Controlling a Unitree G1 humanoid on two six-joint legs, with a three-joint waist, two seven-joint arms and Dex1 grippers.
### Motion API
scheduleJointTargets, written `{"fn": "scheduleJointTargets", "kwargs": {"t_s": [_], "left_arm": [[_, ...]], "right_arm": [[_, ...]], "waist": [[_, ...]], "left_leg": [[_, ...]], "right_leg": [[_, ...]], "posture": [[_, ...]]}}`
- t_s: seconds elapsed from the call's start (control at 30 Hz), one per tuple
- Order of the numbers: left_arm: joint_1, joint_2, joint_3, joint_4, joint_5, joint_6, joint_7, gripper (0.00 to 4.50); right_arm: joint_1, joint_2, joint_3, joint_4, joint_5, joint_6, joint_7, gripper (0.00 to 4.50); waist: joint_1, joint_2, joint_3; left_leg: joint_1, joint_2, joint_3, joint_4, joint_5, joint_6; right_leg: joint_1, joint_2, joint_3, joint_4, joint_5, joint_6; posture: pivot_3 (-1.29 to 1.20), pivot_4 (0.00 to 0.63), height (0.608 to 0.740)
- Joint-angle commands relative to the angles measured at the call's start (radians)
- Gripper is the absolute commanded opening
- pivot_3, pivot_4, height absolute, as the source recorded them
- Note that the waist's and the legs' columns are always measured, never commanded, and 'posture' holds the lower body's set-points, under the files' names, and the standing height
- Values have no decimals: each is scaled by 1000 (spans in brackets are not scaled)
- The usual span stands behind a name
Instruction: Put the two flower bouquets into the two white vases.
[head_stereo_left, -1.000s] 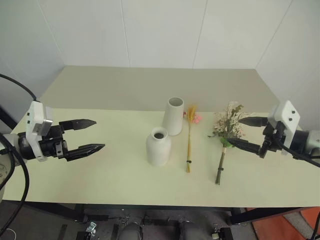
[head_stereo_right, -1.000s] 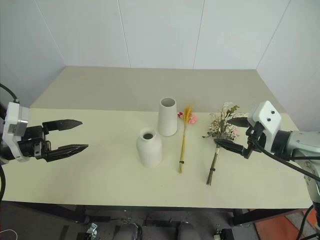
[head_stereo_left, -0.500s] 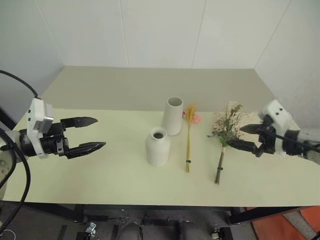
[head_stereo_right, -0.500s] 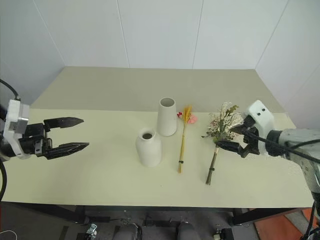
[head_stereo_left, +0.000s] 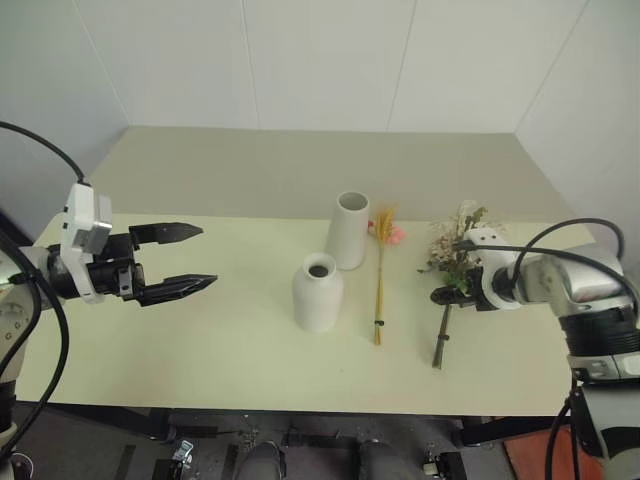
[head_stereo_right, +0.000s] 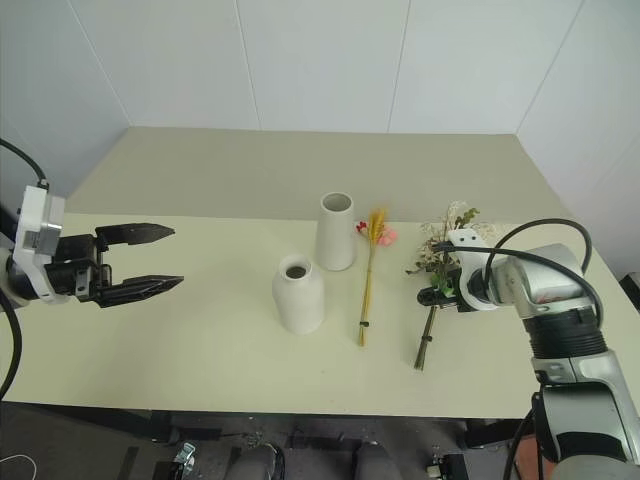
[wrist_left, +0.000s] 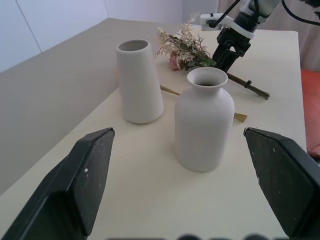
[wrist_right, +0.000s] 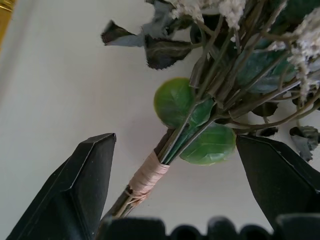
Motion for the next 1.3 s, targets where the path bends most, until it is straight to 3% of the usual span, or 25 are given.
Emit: {"fn": "scheduleJointTargets", "kwargs": {"t_s": [0.03,0.13,0.37,0.5,0.7,0.87,1.1,1.3], "left_arm": [[0,3,26,-15,-6,-19,-1,4500],[10,5,36,-22,-9,-16,1,4500],[25,6,46,-34,-12,-13,11,4500],[24,6,43,-32,-12,-16,13,4500],[0,8,28,-14,-9,-16,7,4500],[-44,4,-3,19,3,-19,-5,4500],[-81,-3,-33,44,10,-25,-17,4500],[-76,1,-28,39,7,-25,-19,4500]], "right_arm": [[-40,29,-6,78,-56,-32,-44,4458],[-35,37,15,88,-84,-76,-44,3908],[-35,51,6,93,-122,-104,-51,1494],[-55,89,-79,104,-162,-136,-137,253],[-75,234,-342,-4,-152,-460,-315,232],[-165,371,-404,-46,-92,-693,-321,232],[-301,545,-324,7,-74,-1018,-239,232],[-378,636,-284,79,-55,-1146,-183,232]], "waist": [[-1,0,0],[-3,-1,0],[-13,-1,0],[-21,-1,0],[-27,0,0],[-32,0,0],[-35,1,1],[-35,1,1]], "left_leg": [[0,0,0,0,0,0],[2,0,0,0,0,0],[2,1,0,0,0,0],[2,1,0,0,0,0],[0,1,1,0,0,0],[1,1,1,-1,0,0],[3,1,1,-1,0,0],[3,1,1,-1,0,0]], "right_leg": [[0,0,0,0,0,0],[1,1,0,0,1,0],[1,1,0,0,1,0],[1,1,0,0,1,0],[-1,1,1,1,1,0],[-2,1,2,2,1,0],[-2,1,2,7,1,0],[-2,1,2,8,1,0]], "posture": [[0,150,740],[0,150,740],[0,150,740],[0,150,740],[0,150,740],[0,150,740],[0,150,740],[0,150,740]]}}
